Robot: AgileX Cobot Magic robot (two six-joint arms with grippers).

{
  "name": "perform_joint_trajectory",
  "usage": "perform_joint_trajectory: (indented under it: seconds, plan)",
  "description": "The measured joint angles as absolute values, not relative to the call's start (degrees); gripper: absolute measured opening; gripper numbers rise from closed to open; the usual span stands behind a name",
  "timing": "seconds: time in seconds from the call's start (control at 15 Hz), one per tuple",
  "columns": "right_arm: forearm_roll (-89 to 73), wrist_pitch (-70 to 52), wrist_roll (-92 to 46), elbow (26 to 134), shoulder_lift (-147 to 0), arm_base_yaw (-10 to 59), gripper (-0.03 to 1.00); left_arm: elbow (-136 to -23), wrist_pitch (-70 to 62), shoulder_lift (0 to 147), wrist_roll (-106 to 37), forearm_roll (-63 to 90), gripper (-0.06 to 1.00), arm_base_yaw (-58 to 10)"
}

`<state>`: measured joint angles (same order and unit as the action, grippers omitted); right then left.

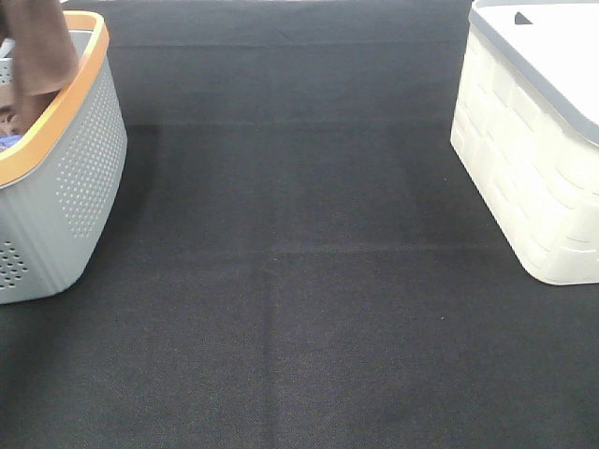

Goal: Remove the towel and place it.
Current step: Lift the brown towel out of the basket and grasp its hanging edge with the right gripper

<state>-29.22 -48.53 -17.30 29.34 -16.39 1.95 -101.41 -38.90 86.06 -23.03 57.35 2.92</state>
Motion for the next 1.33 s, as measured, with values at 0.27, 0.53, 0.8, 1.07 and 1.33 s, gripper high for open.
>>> perform_joint_trajectory:
  seconds: [0.27,0.53,0.8,1.07,1.33]
  plan:
    - [-47.9,-42.7,-40.0,29.7,-27.6,8.4,0.67,-101.4,-33.4,86.2,-26.2,58.7,0.00,-8.4]
    - [-54.7,-41.8,-52.4,34.3,-39.2,12.9,0.67,-101.4,-27.2,88.4,-28.1,57.9,0.00,-17.7]
    - [-55.9,-38.8,-57.7,40.5,-52.4,16.0,0.67,-101.4,-19.0,92.3,-28.4,54.4,0.00,-26.0]
    - [-48.2,-25.1,-60.6,45.0,-63.4,29.6,0.67,-101.4,-14.9,96.3,-28.5,51.2,0.00,-32.2]
    - [-44.5,-7.6,-59.2,45.2,-69.8,37.8,0.67,-101.4,-12.4,97.4,-28.5,49.2,0.00,-34.5]
